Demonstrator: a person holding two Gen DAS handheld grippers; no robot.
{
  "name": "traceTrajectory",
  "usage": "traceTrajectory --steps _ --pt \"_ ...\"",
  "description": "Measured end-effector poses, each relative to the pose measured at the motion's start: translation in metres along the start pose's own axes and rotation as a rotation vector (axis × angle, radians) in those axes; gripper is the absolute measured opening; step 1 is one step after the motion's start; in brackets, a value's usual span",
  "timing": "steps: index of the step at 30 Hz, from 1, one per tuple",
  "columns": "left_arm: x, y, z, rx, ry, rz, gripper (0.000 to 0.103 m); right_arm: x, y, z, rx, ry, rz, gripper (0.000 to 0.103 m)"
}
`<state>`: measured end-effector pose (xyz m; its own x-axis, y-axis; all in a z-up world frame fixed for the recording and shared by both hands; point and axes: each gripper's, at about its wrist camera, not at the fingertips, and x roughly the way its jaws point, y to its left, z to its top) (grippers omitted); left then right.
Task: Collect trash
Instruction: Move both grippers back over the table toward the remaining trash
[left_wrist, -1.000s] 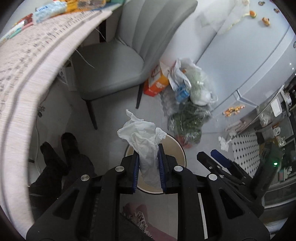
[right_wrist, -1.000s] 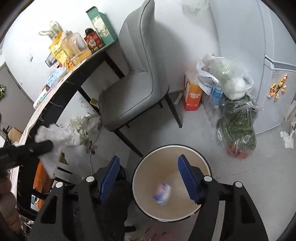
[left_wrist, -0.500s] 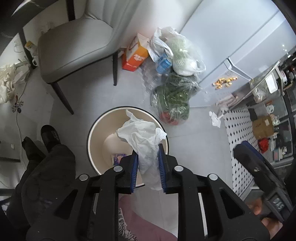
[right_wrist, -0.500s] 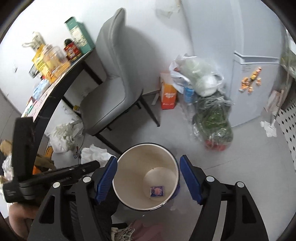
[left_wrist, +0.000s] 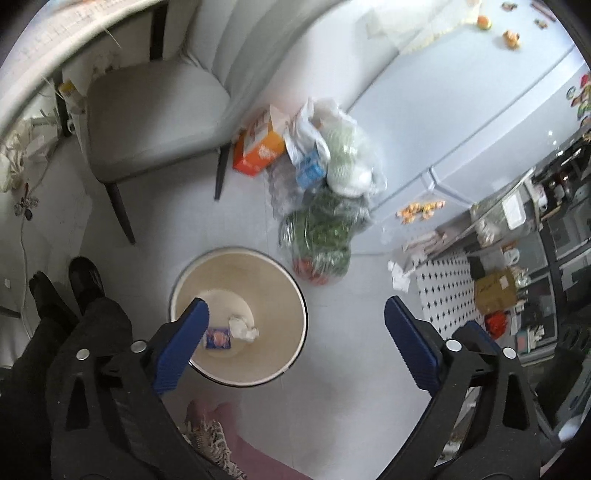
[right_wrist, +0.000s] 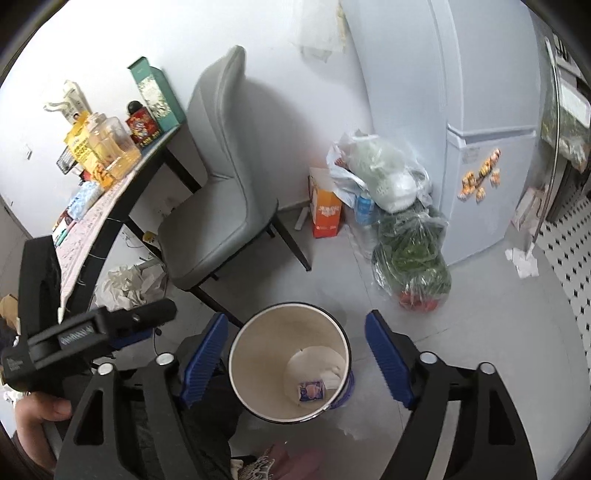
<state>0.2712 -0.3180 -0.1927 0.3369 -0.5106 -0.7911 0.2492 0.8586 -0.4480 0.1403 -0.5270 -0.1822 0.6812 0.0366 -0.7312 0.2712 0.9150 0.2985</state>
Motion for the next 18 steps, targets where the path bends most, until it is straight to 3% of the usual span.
traceTrajectory --steps 4,9,18 --pt "-0.043 0.009 0.008 -0.015 -0.085 -0.012 0.096 -0.021 0.026 0.005 -0.033 -0.050 0.009 0.095" --pt "-0.107 0.019 0.011 -0.005 -0.206 0.021 0.097 -0.044 0.067 0.008 -0.076 -0.087 0.051 0.095" --pt "-0.210 0.063 -0.007 -0.028 -0.369 0.161 0.097 -0.077 0.148 -0.002 -0.183 -0.145 0.151 0.095"
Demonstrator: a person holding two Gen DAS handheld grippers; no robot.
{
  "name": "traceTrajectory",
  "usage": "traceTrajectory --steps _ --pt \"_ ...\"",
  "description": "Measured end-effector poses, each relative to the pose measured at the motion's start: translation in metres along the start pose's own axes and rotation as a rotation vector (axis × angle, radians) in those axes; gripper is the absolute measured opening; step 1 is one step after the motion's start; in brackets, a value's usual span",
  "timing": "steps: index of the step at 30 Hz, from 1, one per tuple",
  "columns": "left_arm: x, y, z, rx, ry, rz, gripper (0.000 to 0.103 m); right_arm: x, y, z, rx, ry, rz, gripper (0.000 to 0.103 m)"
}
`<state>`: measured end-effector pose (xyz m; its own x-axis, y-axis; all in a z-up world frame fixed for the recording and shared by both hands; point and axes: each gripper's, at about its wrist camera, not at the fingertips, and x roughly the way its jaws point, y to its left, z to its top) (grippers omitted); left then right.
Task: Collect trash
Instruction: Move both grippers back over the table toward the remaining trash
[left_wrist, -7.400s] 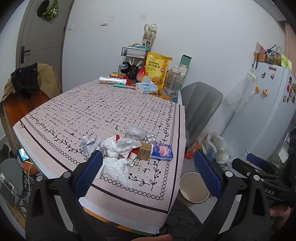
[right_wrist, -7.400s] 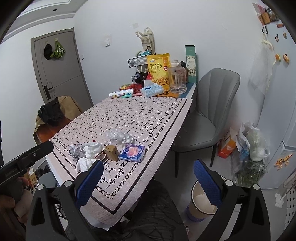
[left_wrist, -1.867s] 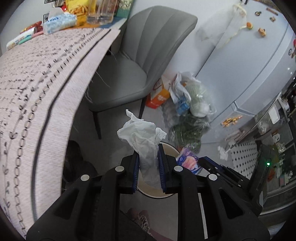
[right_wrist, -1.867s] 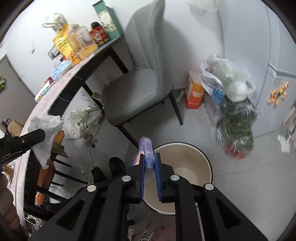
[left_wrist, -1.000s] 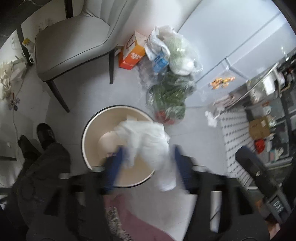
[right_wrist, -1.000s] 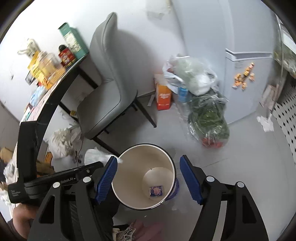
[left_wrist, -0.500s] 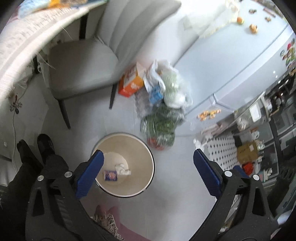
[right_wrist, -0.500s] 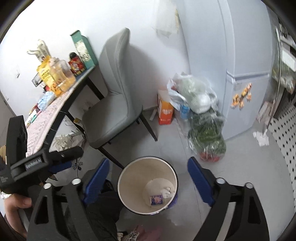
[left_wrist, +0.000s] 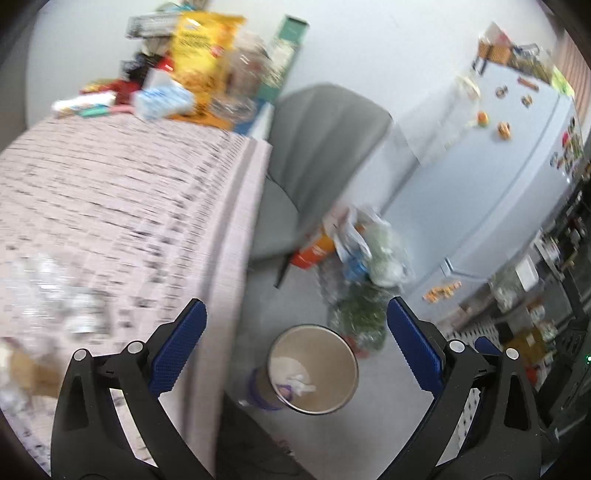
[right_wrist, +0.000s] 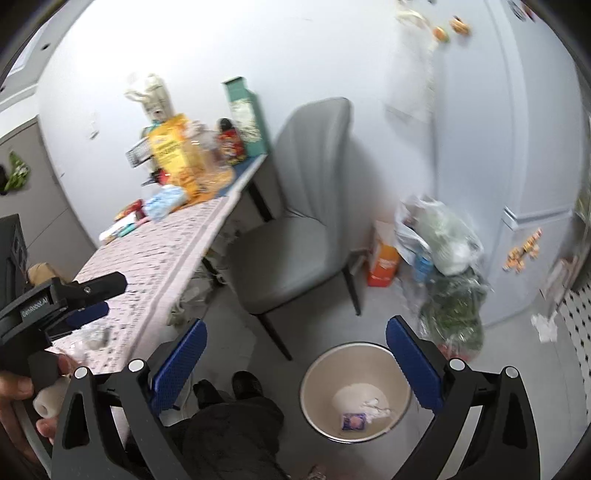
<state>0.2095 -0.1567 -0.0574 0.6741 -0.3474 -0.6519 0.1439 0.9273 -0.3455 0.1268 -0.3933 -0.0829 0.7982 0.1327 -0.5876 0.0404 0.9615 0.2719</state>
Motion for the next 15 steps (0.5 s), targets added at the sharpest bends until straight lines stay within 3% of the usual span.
traceTrajectory --steps 9,15 --pt "-0.082 0.055 -0.005 -0.089 -0.118 0.155 0.097 -0.007 0.077 0.007 -0.035 -0.014 0.078 0.095" --pt "-0.116 0.084 -0.017 -0.146 -0.164 0.181 0.097 -0.011 0.113 -0.002 -0.088 -0.002 0.128 0.095"
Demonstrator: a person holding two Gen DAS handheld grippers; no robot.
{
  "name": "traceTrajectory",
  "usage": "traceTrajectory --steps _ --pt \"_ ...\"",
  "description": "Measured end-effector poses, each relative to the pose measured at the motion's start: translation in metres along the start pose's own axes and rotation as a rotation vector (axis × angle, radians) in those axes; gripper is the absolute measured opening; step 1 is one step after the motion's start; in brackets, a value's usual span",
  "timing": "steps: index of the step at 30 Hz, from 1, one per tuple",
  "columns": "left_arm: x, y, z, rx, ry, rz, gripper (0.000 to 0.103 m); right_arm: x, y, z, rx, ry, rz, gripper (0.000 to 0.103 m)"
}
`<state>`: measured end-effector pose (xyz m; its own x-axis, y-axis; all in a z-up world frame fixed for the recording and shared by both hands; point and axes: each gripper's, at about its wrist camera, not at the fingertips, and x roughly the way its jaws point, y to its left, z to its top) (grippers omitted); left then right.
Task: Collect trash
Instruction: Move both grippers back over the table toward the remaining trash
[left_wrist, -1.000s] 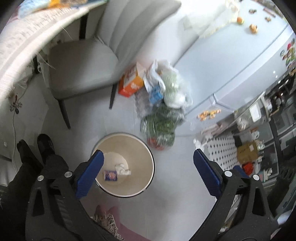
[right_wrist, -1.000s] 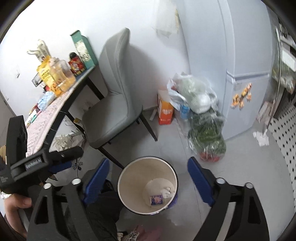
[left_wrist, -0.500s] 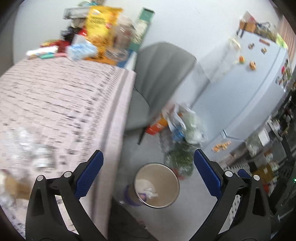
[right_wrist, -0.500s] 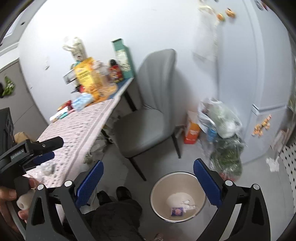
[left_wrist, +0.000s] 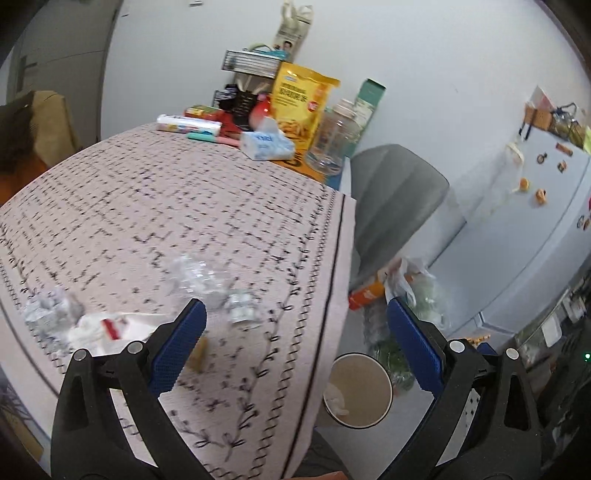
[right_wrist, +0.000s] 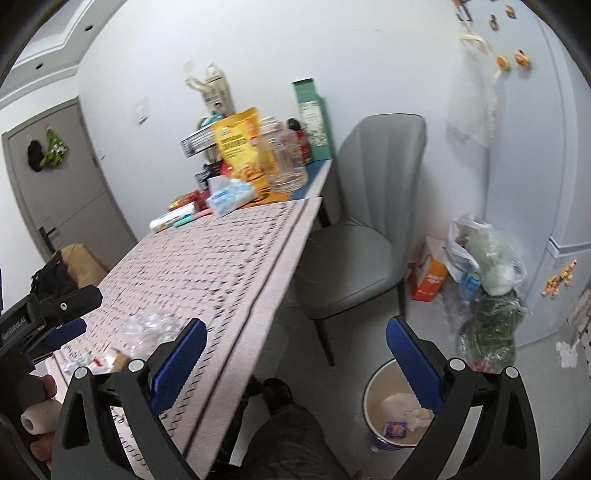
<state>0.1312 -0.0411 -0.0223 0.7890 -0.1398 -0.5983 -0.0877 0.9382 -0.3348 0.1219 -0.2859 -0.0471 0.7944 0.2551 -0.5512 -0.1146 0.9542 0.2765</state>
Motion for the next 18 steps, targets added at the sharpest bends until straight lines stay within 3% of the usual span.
traceTrajectory --steps 18 --pt "-0.064 0.106 -0.035 -0.077 -0.130 0.028 0.097 0.017 0.076 -0.024 -0.145 0.040 0.185 0.095"
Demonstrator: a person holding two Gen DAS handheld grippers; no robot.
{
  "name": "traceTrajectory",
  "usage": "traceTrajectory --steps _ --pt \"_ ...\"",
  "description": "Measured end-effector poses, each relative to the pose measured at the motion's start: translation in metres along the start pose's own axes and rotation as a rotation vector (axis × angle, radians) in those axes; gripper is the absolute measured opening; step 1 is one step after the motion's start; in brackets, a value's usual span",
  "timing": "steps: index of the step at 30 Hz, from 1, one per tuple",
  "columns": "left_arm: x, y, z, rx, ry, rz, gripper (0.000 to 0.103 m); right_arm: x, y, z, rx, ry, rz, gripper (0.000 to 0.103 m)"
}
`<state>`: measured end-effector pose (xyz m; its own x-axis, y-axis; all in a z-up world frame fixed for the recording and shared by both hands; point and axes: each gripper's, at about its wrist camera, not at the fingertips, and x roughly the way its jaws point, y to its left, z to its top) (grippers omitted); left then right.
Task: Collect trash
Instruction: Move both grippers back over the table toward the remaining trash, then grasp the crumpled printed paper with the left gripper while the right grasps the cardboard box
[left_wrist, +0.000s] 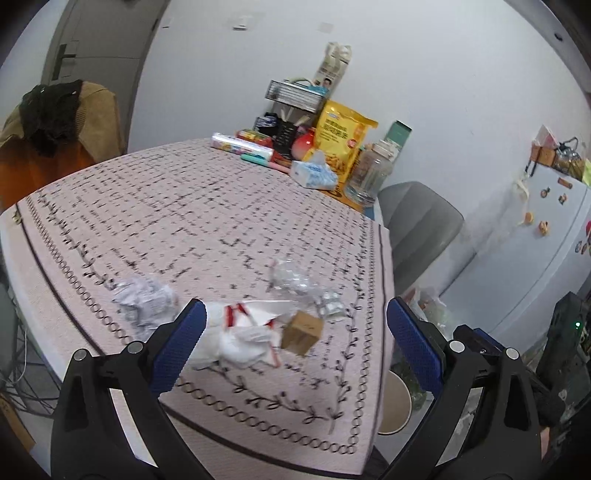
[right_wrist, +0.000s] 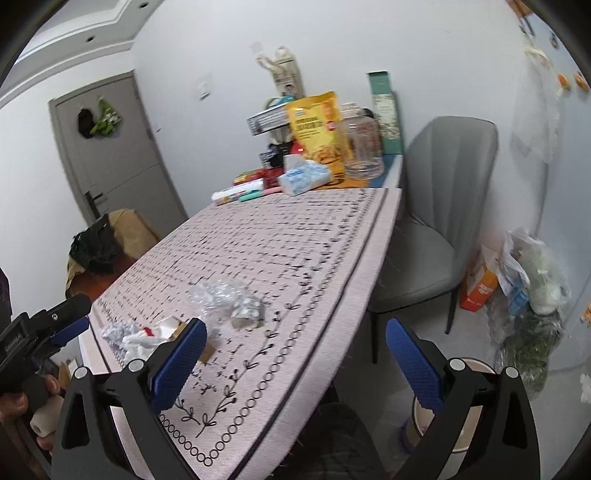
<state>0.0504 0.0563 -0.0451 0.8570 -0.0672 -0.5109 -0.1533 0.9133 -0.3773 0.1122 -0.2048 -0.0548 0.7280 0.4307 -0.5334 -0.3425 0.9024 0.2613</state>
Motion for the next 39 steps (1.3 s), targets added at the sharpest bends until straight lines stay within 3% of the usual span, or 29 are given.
traceTrajectory --steps 14,21,23,29,37,39 --pt "-0.010 0.077 -0.028 -0.088 0.005 0.085 0.093 0.051 0.054 -0.023 -0.091 0.159 0.166 0.094" --pt "0.004 0.092 -0.031 -0.093 0.048 0.107 0.082 0.079 0.074 -0.030 -0.097 0.250 0.193 0.071" --pt "0.010 0.093 -0.032 -0.096 0.062 0.107 0.078 0.085 0.077 -0.031 -0.095 0.262 0.203 0.067" --pt "0.023 0.098 -0.031 -0.111 0.073 0.120 0.077 0.102 0.090 -0.024 -0.122 0.263 0.237 0.066" --pt "0.042 0.117 -0.011 -0.163 0.069 0.204 0.077 0.134 0.107 -0.024 -0.158 0.295 0.265 0.065" --pt "0.046 0.120 -0.008 -0.179 0.066 0.182 0.077 0.139 0.109 -0.024 -0.158 0.302 0.266 0.051"
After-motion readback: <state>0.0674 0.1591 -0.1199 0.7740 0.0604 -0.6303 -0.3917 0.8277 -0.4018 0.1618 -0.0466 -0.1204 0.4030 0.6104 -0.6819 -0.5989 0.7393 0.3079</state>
